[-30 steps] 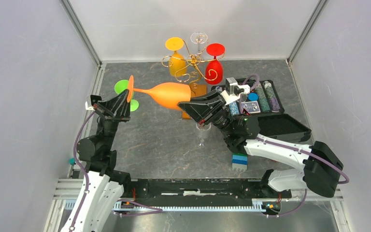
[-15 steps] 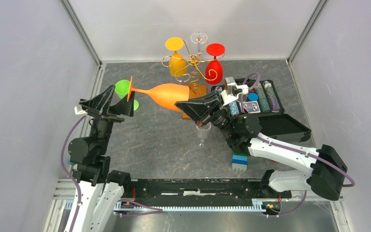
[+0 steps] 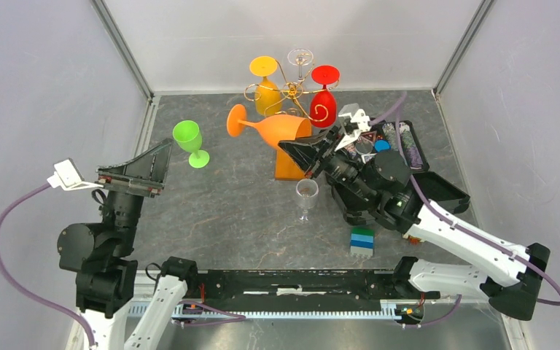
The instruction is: Take the wine glass off the wine glass rack
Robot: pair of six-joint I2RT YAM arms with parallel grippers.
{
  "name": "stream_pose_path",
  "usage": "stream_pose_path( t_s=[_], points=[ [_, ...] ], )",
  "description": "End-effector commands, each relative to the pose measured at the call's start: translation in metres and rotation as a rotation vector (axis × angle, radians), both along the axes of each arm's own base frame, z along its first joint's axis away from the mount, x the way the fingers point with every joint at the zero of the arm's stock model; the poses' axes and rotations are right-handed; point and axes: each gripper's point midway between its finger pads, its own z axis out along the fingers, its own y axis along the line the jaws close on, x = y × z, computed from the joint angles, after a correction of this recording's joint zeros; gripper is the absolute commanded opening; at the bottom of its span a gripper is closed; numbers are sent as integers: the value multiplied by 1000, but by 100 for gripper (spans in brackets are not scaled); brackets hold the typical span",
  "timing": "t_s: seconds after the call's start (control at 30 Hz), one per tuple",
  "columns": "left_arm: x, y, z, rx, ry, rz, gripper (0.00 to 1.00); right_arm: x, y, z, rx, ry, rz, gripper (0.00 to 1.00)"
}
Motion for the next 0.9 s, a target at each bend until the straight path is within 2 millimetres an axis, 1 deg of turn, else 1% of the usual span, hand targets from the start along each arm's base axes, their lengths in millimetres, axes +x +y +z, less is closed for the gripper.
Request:
stream_pose_path(
  t_s=[0.0, 0.03, 0.1, 0.2, 0.3, 0.33, 0.37, 0.4, 0.5, 0.7, 0.87],
  points=[
    [27, 18, -37, 363, 108, 190, 100, 6, -5, -24, -304, -33, -43, 0],
    [30, 21, -39, 392, 121, 208, 100, 3, -2, -36, -371, -21, -12, 0],
    [35, 24, -44, 421, 143, 230, 100, -1, 5, -51, -468, -18, 44, 0],
    [40, 26, -50, 443, 158, 248, 100, -6, 17, -84, -612, 14, 123, 0],
    [43, 30, -54, 459, 170, 269, 100, -2, 26, -116, -763, 38, 89, 0],
    [44, 31, -54, 466, 172, 275, 100, -5, 30, -127, -815, 44, 102, 0],
    [44, 32, -55, 472, 176, 281, 100, -1, 31, -138, -868, 58, 74, 0],
    [45, 33, -56, 475, 181, 284, 100, 0, 33, -144, -902, 66, 65, 0],
    [46, 34, -57, 485, 186, 294, 100, 6, 38, -171, -1017, 109, 38, 0],
    [46, 35, -58, 497, 188, 299, 100, 8, 38, -217, -1179, 180, 52, 0],
    [48, 32, -51, 512, 183, 287, 100, 5, 37, -244, -1242, 212, 76, 0]
  ],
)
